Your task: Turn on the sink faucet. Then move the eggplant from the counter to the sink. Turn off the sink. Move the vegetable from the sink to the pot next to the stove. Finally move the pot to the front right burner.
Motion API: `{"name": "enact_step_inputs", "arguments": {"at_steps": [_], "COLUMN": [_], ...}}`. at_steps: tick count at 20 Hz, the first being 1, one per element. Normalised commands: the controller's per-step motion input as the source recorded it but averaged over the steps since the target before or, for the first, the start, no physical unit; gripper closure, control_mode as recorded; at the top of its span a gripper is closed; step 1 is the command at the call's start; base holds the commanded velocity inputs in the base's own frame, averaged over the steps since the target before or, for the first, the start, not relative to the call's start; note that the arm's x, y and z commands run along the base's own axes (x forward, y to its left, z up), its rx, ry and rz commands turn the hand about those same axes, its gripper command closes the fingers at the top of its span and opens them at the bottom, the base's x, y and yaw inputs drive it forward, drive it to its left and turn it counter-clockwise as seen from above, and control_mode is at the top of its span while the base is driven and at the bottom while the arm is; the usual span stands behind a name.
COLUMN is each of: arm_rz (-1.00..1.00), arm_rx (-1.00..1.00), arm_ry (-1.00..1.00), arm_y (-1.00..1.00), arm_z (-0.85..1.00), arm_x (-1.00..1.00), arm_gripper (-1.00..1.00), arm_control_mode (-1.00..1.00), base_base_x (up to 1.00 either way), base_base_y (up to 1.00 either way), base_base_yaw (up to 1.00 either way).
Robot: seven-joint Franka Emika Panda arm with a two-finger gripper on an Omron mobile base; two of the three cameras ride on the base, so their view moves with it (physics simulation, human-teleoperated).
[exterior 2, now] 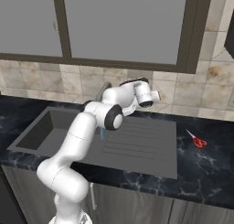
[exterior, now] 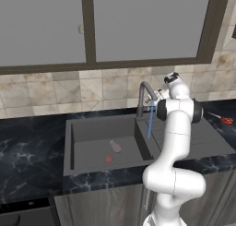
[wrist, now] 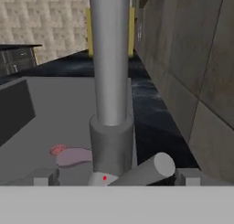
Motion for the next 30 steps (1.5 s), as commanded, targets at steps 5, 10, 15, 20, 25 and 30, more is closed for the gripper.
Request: {"name": "enact_step_inputs", "arguments": {"at_steps": [5,10,15,20,25,30], "arm_rz": [-0.15,-0.09,0.00,0.01,0.00,0.00], "arm_rx": [-0.03,-0.03,0.00,0.02,0.03,0.01], "arm_ry": [0.00,0.00,-0.05,-0.07,-0.05,-0.06], "arm_y": [0.74,0.51,-0.20,-0.53,-0.54,-0.15], "arm_z": [0.32,0.14,-0.20,-0.10,0.03,0.31], "arm_x": [0.00,0.00,0.00,0.08,0.09,-0.39], "arm_gripper": [-1.00,-1.00,-1.00,-1.00,-1.00,-1.00], "arm_control_mode": [-1.00,-1.00,-1.00,-1.00,-1.00,-1.00], "base_base_x": [0.00,0.00,0.00,0.00,0.00,0.00], "base_base_y": [0.00,0.00,0.00,0.00,0.00,0.00], "base_base_yaw": [0.00,0.00,0.00,0.00,0.00,0.00]}}
